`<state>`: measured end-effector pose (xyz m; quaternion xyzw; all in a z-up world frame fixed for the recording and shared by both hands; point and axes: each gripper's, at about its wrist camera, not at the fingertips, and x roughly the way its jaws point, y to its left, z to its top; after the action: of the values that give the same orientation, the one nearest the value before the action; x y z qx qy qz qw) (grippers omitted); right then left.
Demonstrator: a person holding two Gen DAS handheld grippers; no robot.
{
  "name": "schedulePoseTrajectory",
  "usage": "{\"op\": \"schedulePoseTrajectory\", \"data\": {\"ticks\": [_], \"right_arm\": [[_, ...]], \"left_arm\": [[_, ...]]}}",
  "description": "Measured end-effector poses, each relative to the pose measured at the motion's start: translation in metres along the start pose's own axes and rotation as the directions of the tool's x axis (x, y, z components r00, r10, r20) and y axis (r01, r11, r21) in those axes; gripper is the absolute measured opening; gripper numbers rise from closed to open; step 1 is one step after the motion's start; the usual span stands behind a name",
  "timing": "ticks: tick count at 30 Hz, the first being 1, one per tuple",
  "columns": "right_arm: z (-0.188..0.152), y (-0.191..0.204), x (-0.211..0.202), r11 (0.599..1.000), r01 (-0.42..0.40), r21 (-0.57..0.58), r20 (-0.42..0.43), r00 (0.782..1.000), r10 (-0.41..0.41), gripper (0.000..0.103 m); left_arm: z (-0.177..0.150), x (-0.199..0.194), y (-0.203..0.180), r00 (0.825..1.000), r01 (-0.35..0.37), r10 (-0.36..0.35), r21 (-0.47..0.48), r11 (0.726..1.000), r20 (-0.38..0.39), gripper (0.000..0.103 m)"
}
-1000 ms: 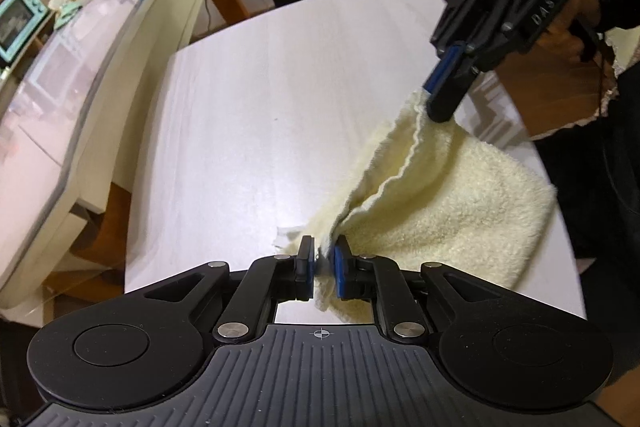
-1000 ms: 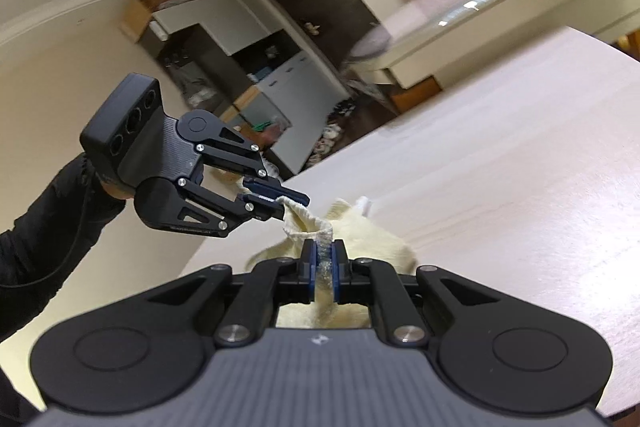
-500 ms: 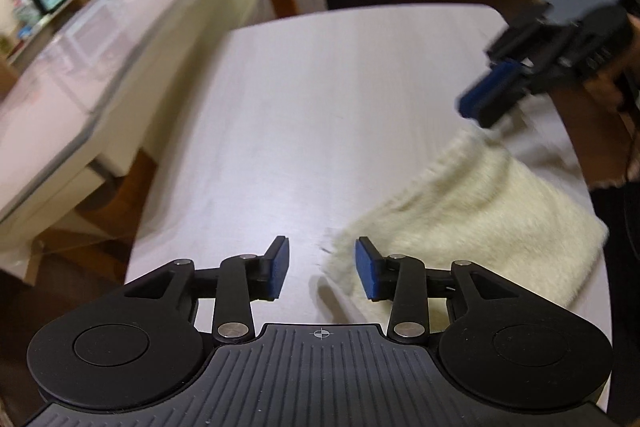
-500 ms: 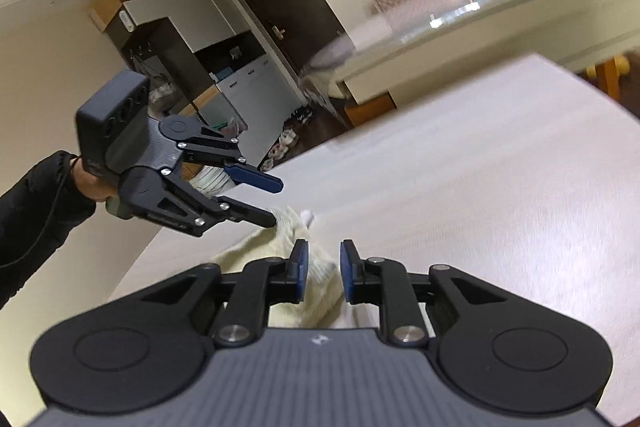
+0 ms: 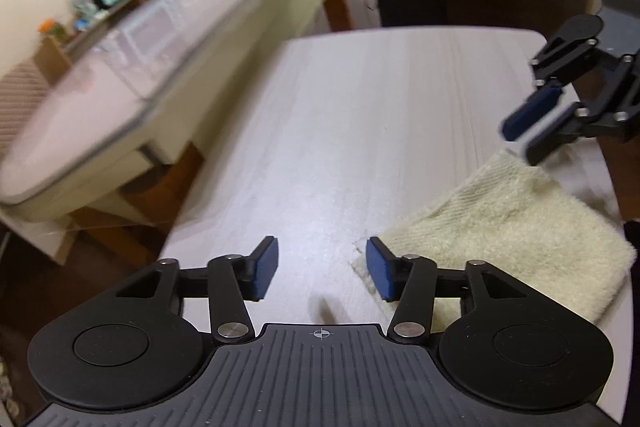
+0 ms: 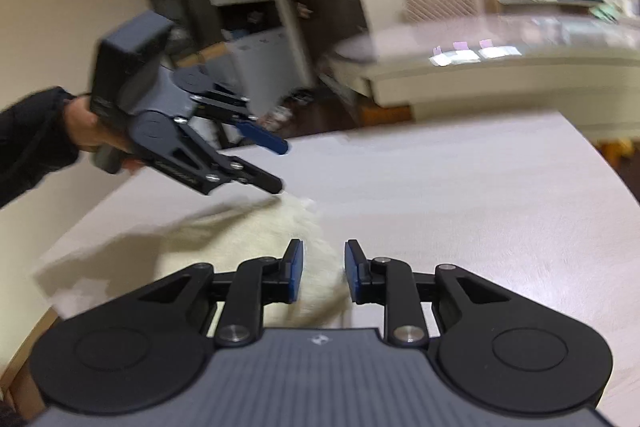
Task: Fold towel
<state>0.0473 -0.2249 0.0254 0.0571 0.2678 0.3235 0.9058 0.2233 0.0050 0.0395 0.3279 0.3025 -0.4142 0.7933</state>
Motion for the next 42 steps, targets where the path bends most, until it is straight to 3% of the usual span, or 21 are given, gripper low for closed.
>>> {"op": "schedulePoseTrajectory", "data": {"ticks": [4, 5, 7, 10, 17, 21, 27, 33, 39, 41, 42], "right_arm": [[-0.013, 0.03, -0.014, 0.99, -0.056, -0.131, -0.085, 0.995, 0.045, 0.026], [-0.014, 0.035, -0.015, 0.986, -0.059, -0.157, -0.097, 0.994, 0.045, 0.026], [-0.024, 0.054, -0.02, 0.968, -0.046, -0.248, -0.126, 0.992, 0.014, 0.026], [-0.032, 0.07, -0.021, 0.954, -0.04, -0.298, -0.149, 0.989, -0.005, 0.026], [-0.04, 0.097, 0.004, 0.943, -0.048, -0.329, -0.208, 0.978, -0.023, 0.026], [-0.037, 0.11, 0.021, 0.948, -0.052, -0.315, -0.2, 0.98, -0.013, 0.026], [-0.027, 0.127, 0.057, 0.951, -0.056, -0.305, -0.199, 0.98, -0.006, 0.027], [-0.026, 0.122, 0.043, 0.956, -0.058, -0.288, -0.181, 0.983, 0.005, 0.045], [-0.029, 0.087, -0.002, 0.976, 0.078, -0.203, -0.128, 0.986, -0.106, 0.069], [-0.029, 0.076, -0.012, 0.978, 0.119, -0.17, -0.118, 0.983, -0.14, 0.083], [-0.028, 0.072, -0.016, 0.98, 0.127, -0.156, -0.114, 0.983, -0.145, 0.083]], "left_arm": [[-0.022, -0.031, -0.021, 0.998, -0.053, 0.051, -0.058, 0.997, -0.036, 0.071], [-0.03, -0.037, -0.028, 0.997, -0.065, 0.061, -0.091, 0.994, -0.044, 0.077], [-0.044, -0.048, -0.04, 0.995, -0.087, 0.079, -0.162, 0.983, -0.057, 0.083], [-0.062, -0.058, -0.051, 0.992, -0.118, 0.106, -0.245, 0.962, -0.061, 0.088], [-0.086, -0.073, -0.058, 0.98, -0.194, 0.193, -0.348, 0.917, -0.039, 0.093], [-0.095, -0.08, -0.05, 0.971, -0.234, 0.235, -0.382, 0.894, -0.045, 0.093], [-0.11, -0.088, -0.039, 0.966, -0.245, 0.253, -0.468, 0.849, -0.047, 0.093], [-0.122, -0.1, -0.053, 0.953, -0.28, 0.297, -0.578, 0.766, -0.067, 0.094], [-0.116, -0.107, -0.096, 0.923, -0.326, 0.375, -0.68, 0.657, -0.08, 0.098], [-0.109, -0.105, -0.112, 0.909, -0.354, 0.404, -0.699, 0.621, -0.101, 0.1], [-0.106, -0.103, -0.118, 0.902, -0.37, 0.416, -0.7, 0.611, -0.114, 0.101]]}}
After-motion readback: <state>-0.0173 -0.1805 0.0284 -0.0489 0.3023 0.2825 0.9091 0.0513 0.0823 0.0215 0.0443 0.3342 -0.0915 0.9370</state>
